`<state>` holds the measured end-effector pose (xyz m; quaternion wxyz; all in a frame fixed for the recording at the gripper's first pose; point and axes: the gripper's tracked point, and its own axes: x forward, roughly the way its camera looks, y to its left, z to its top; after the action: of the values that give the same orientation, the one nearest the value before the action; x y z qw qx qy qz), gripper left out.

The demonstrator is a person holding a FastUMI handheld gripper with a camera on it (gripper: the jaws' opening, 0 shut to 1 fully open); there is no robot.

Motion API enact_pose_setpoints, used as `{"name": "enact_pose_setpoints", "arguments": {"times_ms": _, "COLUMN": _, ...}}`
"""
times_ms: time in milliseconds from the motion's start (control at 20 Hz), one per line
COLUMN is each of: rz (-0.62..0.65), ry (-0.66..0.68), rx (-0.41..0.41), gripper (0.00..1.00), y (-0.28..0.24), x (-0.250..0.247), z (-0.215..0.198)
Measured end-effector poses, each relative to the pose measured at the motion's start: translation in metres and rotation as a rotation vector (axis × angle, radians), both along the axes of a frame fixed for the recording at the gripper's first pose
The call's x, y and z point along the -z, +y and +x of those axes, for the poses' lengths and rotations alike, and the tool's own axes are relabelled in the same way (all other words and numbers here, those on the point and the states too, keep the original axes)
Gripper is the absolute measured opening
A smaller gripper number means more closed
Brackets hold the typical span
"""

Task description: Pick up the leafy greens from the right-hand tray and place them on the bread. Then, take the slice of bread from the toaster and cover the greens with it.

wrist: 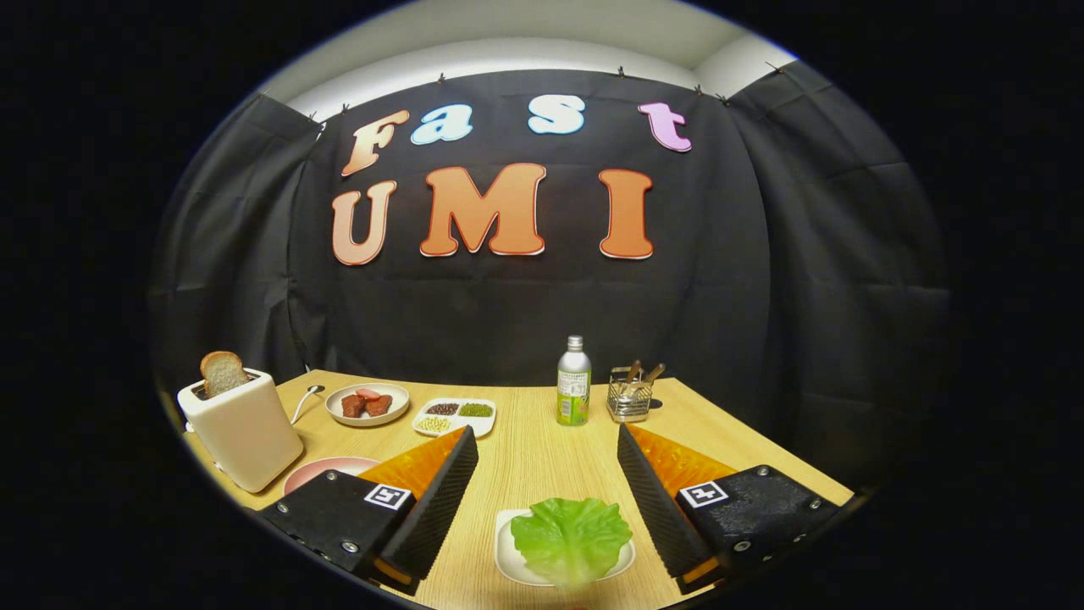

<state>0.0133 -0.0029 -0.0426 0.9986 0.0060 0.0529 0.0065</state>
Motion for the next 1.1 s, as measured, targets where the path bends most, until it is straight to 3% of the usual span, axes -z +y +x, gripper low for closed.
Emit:
{"name": "enact_pose_setpoints", "arguments": {"times_ms": 550, "rz": -0.041, "ry": 0.203, "rx": 0.026, "gripper": 1.00, "y": -0.022, "x": 0.078, "z": 0.023}}
{"name": "enact_pose_setpoints", "arguments": {"times_ms": 1100, "rz": -0.145, "ry": 0.480, "rx": -0.017, "gripper": 1.00, "y": -0.022, "x": 0.160, "z": 0.018}}
